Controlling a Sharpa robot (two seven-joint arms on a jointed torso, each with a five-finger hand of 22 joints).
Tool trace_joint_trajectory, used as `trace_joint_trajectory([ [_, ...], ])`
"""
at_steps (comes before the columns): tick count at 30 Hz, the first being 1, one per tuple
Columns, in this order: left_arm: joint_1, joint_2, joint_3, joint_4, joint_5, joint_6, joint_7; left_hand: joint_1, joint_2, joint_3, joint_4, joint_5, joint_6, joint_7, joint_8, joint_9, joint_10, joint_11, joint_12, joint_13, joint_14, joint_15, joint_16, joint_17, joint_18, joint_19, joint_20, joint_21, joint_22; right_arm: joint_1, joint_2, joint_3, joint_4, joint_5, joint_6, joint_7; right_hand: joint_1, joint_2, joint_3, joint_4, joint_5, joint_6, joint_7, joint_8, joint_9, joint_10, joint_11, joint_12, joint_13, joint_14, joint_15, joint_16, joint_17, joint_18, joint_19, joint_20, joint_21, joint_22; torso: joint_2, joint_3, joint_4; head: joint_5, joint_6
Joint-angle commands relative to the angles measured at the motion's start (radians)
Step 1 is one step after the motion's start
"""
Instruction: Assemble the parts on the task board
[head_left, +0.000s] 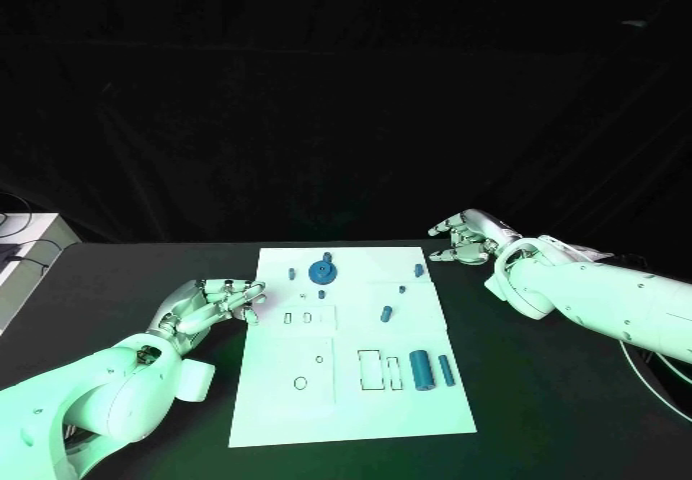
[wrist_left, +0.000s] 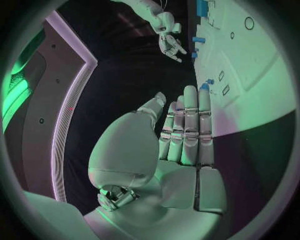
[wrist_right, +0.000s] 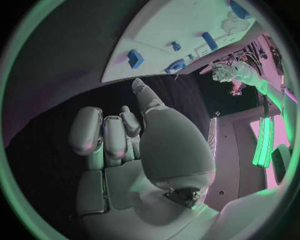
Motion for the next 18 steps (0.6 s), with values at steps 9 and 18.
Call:
trace_joint_trajectory([
  [9, -0.004, 0.004, 0.001, -0.008, -0.006, 0.024, 0.017, 0.003, 0.002, -0.006, -0.001, -0.002, 0.001, -0.006, 0.0, -0.001, 0.004, 0.001, 0.001, 0.001, -0.001, -0.004, -0.002, 0.0, 0.009, 0.001, -0.004, -0.003, -0.001, -0.022, -0.004, 0.0, -0.017, 0.026, 0.107, 0.052, 0.016, -0.006, -0.021, 0.021, 0.027, -0.004, -0.001, -0.001, 0.0, -0.001, 0.002, 0.013, 0.002, 0.002, 0.005, -0.006, 0.011, 0.012, 0.061, 0.004, 0.008, 0.138, 0.001, 0.0058, 0.0017, -0.002, -0.014],
  [18, -0.006, 0.008, 0.001, -0.007, -0.007, 0.024, 0.018, 0.003, 0.004, -0.008, -0.001, -0.002, -0.004, -0.003, 0.0, -0.001, -0.004, 0.003, 0.001, 0.0, -0.001, -0.002, -0.002, 0.0, 0.009, 0.001, -0.004, -0.003, -0.001, -0.038, 0.033, -0.001, -0.063, 0.077, 0.146, 0.036, 0.01, 0.013, -0.022, 0.002, 0.125, 0.008, -0.002, -0.002, -0.001, 0.004, -0.001, 0.02, 0.006, 0.003, 0.002, -0.004, 0.015, 0.01, 0.063, 0.001, 0.012, 0.139, -0.002, 0.0019, 0.0068, -0.005, -0.02],
])
